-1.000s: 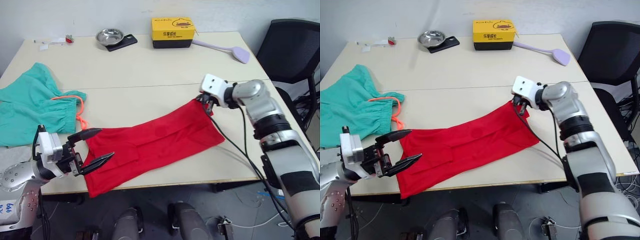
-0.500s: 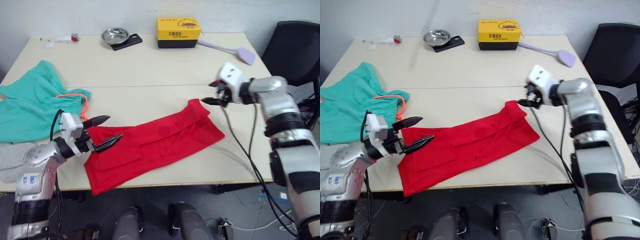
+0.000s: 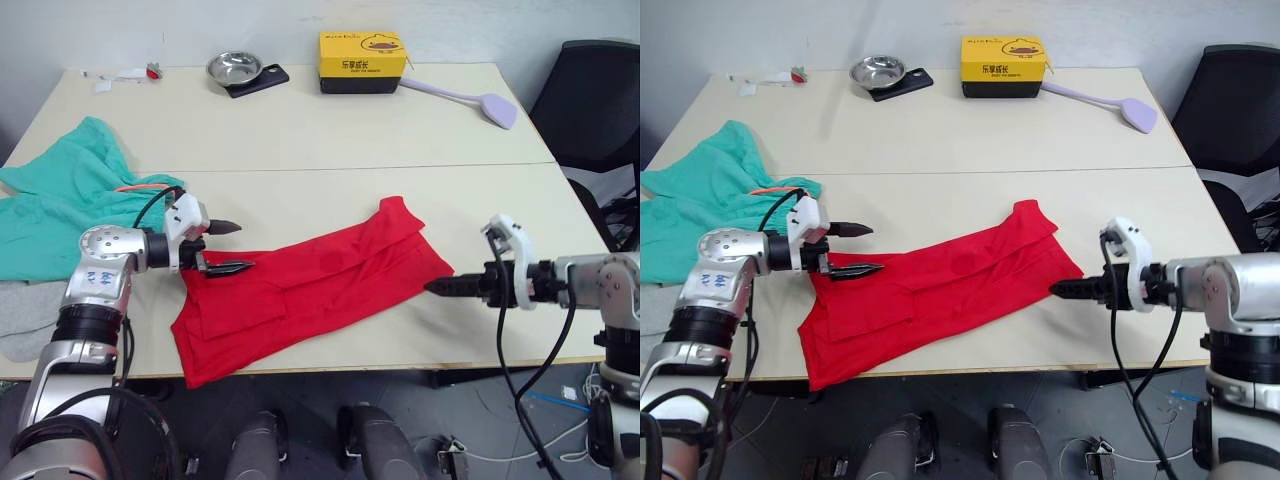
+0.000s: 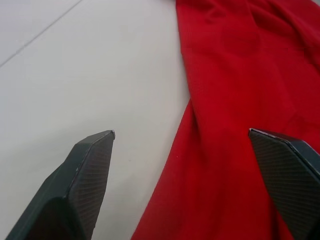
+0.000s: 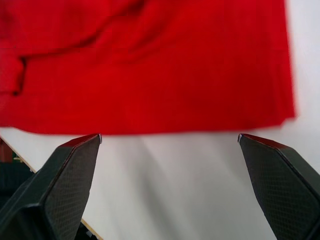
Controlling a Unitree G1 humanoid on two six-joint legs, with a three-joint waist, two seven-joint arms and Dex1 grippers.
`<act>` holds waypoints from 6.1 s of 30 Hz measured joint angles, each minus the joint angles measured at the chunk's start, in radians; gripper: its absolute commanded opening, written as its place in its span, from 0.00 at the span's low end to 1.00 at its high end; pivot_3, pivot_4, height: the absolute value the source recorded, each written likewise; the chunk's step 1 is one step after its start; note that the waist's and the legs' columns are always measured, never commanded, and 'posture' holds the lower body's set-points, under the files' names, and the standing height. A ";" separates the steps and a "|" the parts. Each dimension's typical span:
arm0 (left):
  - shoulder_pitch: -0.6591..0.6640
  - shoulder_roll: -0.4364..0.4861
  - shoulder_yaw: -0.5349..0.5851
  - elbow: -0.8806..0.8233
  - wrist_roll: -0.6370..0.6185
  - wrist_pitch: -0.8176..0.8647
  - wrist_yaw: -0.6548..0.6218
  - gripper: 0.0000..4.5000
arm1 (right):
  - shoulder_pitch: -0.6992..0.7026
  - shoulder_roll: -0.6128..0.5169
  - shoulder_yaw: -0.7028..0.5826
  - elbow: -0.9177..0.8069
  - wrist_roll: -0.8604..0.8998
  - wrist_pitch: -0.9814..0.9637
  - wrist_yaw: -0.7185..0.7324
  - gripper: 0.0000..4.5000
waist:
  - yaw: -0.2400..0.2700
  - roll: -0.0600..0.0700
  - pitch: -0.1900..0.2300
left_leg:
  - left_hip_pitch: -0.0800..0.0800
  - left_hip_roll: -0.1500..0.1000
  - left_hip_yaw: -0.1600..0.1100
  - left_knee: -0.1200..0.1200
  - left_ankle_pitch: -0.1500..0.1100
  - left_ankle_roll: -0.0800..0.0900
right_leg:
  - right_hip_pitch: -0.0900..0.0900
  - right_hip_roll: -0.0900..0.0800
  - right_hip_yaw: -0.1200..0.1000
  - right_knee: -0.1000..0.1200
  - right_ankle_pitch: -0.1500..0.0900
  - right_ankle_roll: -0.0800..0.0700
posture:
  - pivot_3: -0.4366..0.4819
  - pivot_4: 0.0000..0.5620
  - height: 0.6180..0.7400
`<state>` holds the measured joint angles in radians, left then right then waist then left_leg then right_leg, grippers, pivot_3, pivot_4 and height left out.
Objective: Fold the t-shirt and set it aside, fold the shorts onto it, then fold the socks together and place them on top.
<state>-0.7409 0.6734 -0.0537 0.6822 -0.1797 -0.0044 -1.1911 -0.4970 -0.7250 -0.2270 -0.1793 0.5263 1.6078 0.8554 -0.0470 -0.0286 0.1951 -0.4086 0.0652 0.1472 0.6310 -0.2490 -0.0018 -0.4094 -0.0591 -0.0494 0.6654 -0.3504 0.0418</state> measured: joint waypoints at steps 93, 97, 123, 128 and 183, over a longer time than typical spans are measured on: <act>-0.348 -0.241 0.005 0.387 0.046 0.369 0.326 0.72 | -0.073 0.592 0.395 -0.158 -0.001 -0.043 -0.349 0.54 | 0.004 -0.009 -0.005 | 0.002 0.000 -0.001 0.000 0.007 -0.005 | -0.003 0.001 0.000 0.011 0.001 -0.002 | 0.48 0.27 1.00; -0.348 -0.245 0.007 0.391 0.061 0.368 0.320 0.43 | -0.074 0.583 0.453 -0.130 -0.027 -0.119 -0.374 0.22 | -0.002 -0.009 -0.005 | 0.002 0.000 -0.001 0.000 0.007 -0.005 | -0.003 0.001 0.000 0.011 0.001 -0.002 | 0.48 0.27 1.00; 0.104 -0.506 0.280 -0.297 -0.062 0.441 0.917 0.01 | -0.236 0.034 0.643 0.121 -0.169 -0.668 -0.024 0.00 | 0.019 -0.010 -0.005 | 0.003 -0.001 -0.001 0.001 0.006 -0.003 | 0.000 -0.001 0.000 0.009 0.001 0.000 | 0.48 0.27 1.00; 0.198 -0.506 0.279 -0.453 -0.087 0.492 0.957 0.01 | -0.247 0.031 0.620 0.210 -0.176 -0.726 0.056 0.00 | 0.019 -0.010 -0.005 | 0.003 0.000 -0.001 0.001 0.007 -0.004 | 0.000 0.000 0.000 0.009 0.002 0.000 | 0.48 0.27 1.00; 0.308 0.061 -0.329 -0.294 0.029 -0.930 -0.069 0.12 | 0.052 0.014 0.601 0.543 -0.484 -2.495 0.360 0.00 | 0.017 -0.002 -0.006 | 0.022 0.001 0.001 -0.001 0.001 0.004 | 0.022 0.000 0.002 -0.003 0.003 0.001 | 0.48 0.27 1.00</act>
<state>-0.4328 0.7346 -0.3824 0.3881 -0.1502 -0.9348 -1.2598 -0.4449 -0.7113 0.3743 0.3641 0.0420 -0.8868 1.2156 -0.0304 -0.0304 0.1893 -0.3868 0.0661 0.1484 0.6304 -0.2484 0.0024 -0.3877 -0.0593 -0.0476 0.6619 -0.3477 0.0428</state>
